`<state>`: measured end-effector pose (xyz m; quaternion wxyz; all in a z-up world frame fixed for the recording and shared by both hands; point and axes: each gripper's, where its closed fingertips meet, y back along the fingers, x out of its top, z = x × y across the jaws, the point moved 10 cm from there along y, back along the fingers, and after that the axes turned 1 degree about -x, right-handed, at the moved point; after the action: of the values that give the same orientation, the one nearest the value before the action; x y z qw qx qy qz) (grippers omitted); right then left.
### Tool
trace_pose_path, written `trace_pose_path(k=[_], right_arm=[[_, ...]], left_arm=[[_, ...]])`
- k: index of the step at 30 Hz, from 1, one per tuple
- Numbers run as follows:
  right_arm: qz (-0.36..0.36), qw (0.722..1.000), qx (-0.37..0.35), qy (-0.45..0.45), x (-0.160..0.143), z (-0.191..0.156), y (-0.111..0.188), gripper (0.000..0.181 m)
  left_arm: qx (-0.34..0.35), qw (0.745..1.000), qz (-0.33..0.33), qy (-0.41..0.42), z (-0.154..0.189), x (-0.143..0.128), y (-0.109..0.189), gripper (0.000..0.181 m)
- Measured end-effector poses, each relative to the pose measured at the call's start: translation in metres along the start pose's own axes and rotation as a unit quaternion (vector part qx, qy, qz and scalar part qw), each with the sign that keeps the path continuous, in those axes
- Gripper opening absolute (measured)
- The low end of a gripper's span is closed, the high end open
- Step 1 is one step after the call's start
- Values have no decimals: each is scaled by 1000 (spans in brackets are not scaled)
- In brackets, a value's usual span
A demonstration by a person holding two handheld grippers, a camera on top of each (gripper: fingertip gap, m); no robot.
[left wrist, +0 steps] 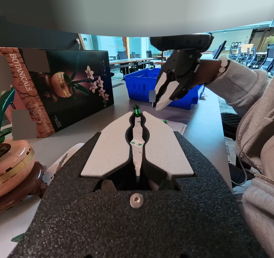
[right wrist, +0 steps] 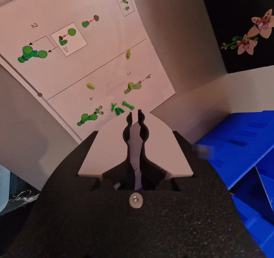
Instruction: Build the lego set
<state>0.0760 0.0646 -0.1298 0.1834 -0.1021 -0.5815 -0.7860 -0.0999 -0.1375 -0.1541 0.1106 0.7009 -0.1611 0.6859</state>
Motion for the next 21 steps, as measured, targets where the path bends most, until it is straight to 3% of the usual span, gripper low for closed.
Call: trace_pose_path(k=[8, 14, 18, 21], right_arm=[[-8, 999, 25, 47, 8, 7, 1, 7], [18, 1000, 21, 4, 4, 10, -6, 8], [82, 996, -8, -30, 6, 13, 10, 9], [193, 978, 7, -79, 7, 11, 16, 9]], left_arm=[[1, 1000, -4, -1, 0, 0, -1, 6], [2, 1000, -8, -2, 0, -1, -1, 6], [4, 1000, -10, -2, 0, -1, -1, 6], [9, 1000, -13, 2, -1, -2, -1, 6]])
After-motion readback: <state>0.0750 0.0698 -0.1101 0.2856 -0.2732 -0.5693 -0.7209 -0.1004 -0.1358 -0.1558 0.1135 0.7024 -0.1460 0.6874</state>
